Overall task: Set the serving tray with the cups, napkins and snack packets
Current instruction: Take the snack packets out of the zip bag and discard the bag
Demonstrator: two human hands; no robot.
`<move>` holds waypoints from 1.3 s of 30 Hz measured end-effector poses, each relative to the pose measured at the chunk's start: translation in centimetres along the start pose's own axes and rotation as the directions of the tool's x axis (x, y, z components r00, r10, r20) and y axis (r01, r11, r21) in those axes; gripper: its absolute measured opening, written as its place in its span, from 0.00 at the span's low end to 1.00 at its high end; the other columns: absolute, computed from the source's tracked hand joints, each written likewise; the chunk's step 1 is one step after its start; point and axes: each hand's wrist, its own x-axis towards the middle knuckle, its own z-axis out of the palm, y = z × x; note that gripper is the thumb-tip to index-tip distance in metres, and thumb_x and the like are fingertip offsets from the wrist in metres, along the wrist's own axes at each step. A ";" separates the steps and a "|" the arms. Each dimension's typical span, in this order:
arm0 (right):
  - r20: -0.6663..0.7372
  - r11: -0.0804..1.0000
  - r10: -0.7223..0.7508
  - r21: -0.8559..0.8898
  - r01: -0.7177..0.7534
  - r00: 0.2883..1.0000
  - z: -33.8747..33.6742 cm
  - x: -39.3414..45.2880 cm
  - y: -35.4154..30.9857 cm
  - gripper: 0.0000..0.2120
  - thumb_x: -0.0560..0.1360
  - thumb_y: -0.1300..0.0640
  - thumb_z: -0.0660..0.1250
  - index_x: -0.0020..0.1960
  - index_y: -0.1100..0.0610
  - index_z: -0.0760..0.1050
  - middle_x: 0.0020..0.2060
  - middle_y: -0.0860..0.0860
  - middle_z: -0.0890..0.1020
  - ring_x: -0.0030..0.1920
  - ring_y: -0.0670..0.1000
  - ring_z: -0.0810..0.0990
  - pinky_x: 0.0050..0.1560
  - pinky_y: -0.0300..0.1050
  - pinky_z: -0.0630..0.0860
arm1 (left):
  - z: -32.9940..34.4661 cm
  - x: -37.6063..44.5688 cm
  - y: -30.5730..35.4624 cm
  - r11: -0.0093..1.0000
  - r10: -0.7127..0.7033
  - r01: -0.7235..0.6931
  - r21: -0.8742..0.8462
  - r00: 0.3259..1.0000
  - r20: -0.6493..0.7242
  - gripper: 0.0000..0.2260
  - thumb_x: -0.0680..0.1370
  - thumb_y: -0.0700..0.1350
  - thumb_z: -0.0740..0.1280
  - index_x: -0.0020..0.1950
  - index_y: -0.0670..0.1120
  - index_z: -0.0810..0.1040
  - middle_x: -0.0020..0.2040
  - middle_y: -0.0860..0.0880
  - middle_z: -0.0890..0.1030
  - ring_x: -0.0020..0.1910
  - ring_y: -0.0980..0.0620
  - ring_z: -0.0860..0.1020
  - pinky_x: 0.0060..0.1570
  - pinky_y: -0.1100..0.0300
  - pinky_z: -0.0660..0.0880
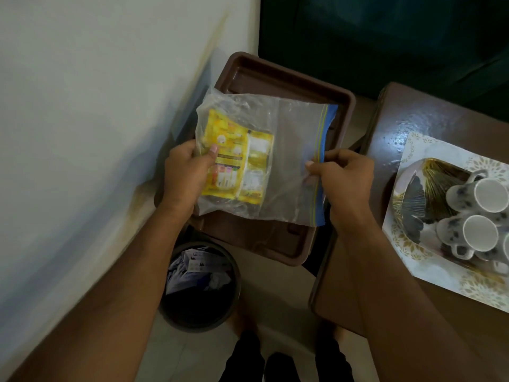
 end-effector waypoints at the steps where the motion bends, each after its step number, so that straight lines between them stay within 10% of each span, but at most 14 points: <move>1: 0.033 0.999 0.009 0.038 -0.010 0.999 0.1 0.0 -0.1 0.05 0.68 0.66 0.78 0.42 0.64 0.82 0.39 0.61 0.87 0.40 0.61 0.88 0.44 0.62 0.86 | 0.0 0.1 -0.1 0.998 0.020 -0.018 0.067 1.000 -0.019 0.11 0.80 0.49 0.71 0.48 0.41 0.84 0.45 0.42 0.87 0.46 0.43 0.85 0.50 0.43 0.83; 6: 0.229 0.975 0.024 0.210 -0.074 0.973 0.0 -0.5 -1.2 0.08 0.73 0.71 0.71 0.46 0.61 0.84 0.36 0.57 0.85 0.38 0.58 0.87 0.41 0.50 0.85 | 0.2 0.2 -0.3 0.968 0.084 -0.065 0.244 0.994 -0.068 0.09 0.81 0.45 0.69 0.44 0.41 0.82 0.36 0.49 0.81 0.41 0.46 0.79 0.40 0.56 0.72; 12: 0.450 0.881 0.265 0.246 -0.403 0.853 0.3 -0.1 -1.2 0.14 0.79 0.56 0.62 0.57 0.62 0.82 0.52 0.60 0.81 0.49 0.59 0.80 0.46 0.61 0.80 | 0.2 -0.4 0.2 0.973 0.020 -0.007 0.232 0.998 -0.056 0.13 0.81 0.43 0.68 0.64 0.41 0.81 0.58 0.43 0.85 0.57 0.42 0.83 0.60 0.44 0.80; 19: 0.427 0.964 0.213 0.053 -0.259 0.879 1.9 0.2 0.0 0.15 0.79 0.72 0.60 0.47 0.63 0.85 0.35 0.58 0.86 0.36 0.59 0.85 0.42 0.52 0.85 | 0.2 -0.3 0.4 0.977 -0.053 0.065 0.205 0.996 -0.065 0.12 0.83 0.46 0.64 0.62 0.42 0.82 0.56 0.43 0.85 0.56 0.42 0.83 0.60 0.43 0.80; 25: 0.447 0.961 0.272 -0.089 -0.260 0.852 3.8 0.2 0.6 0.20 0.81 0.63 0.67 0.72 0.62 0.74 0.60 0.63 0.83 0.56 0.64 0.84 0.54 0.59 0.84 | 0.4 0.0 0.3 0.985 -0.115 0.124 0.121 0.990 -0.077 0.10 0.83 0.43 0.65 0.59 0.43 0.83 0.53 0.45 0.85 0.54 0.45 0.83 0.60 0.43 0.81; 34: 0.452 0.940 0.224 0.133 -0.314 0.863 3.7 -0.2 0.5 0.19 0.82 0.68 0.62 0.38 0.56 0.84 0.30 0.55 0.80 0.31 0.55 0.79 0.35 0.51 0.79 | 0.9 0.4 0.1 0.989 -0.140 0.143 0.027 0.987 -0.074 0.08 0.81 0.37 0.65 0.52 0.44 0.84 0.51 0.44 0.87 0.52 0.44 0.85 0.58 0.41 0.82; 39: 0.465 0.969 0.198 0.042 -0.245 0.863 3.6 -0.2 0.4 0.15 0.83 0.66 0.60 0.40 0.52 0.73 0.37 0.49 0.77 0.36 0.48 0.77 0.39 0.44 0.75 | 1.0 0.7 -0.2 0.983 -0.184 0.181 -0.036 0.980 -0.080 0.15 0.81 0.37 0.65 0.41 0.54 0.81 0.45 0.50 0.86 0.49 0.48 0.85 0.55 0.45 0.84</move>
